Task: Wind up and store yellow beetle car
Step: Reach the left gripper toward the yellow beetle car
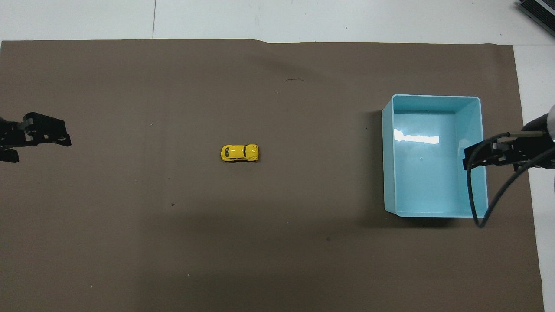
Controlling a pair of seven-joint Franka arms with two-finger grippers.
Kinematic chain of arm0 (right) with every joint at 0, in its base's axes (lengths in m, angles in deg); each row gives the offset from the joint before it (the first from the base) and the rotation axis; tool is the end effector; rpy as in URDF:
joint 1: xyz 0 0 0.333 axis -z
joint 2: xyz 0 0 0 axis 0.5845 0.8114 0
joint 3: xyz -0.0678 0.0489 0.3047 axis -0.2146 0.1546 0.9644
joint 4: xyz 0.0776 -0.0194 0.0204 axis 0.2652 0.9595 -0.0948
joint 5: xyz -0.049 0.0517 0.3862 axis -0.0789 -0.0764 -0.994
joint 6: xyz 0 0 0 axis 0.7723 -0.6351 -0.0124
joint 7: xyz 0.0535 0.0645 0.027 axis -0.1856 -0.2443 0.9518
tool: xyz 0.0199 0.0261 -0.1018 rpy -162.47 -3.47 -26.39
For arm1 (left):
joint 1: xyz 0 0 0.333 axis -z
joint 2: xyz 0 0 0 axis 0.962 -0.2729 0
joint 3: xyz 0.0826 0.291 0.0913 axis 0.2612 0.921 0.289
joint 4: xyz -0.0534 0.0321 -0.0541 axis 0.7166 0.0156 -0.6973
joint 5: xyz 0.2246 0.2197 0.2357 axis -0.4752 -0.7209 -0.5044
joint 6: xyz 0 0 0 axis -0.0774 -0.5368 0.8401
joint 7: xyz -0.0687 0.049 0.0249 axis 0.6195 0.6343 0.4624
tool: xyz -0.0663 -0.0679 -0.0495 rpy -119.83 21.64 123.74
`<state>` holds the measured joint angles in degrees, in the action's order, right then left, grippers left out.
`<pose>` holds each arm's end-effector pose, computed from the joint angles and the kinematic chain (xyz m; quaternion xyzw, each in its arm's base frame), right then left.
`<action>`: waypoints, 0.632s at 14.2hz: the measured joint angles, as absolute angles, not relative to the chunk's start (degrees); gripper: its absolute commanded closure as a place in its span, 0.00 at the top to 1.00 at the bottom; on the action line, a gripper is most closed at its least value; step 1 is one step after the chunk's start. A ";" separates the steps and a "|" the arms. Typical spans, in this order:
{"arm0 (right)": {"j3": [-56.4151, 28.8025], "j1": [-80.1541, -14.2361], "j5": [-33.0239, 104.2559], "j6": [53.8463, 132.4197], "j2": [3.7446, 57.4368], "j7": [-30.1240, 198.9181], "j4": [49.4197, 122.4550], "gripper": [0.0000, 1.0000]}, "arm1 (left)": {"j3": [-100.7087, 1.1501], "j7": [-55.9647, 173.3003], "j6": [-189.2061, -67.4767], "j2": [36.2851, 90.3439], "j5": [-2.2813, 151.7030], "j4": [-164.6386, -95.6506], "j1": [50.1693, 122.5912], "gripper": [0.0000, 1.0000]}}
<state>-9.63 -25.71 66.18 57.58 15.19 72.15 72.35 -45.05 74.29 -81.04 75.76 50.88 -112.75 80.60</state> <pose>0.5374 0.0126 0.6151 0.9972 -0.0247 -0.0702 0.0034 0.5404 -0.0471 0.6357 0.9735 0.2278 0.0105 0.0170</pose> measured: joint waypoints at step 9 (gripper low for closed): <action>-9.63 -25.71 66.18 57.58 15.19 72.15 72.35 1.00 | -45.22 111.97 -90.03 74.23 51.88 -116.89 85.81 1.00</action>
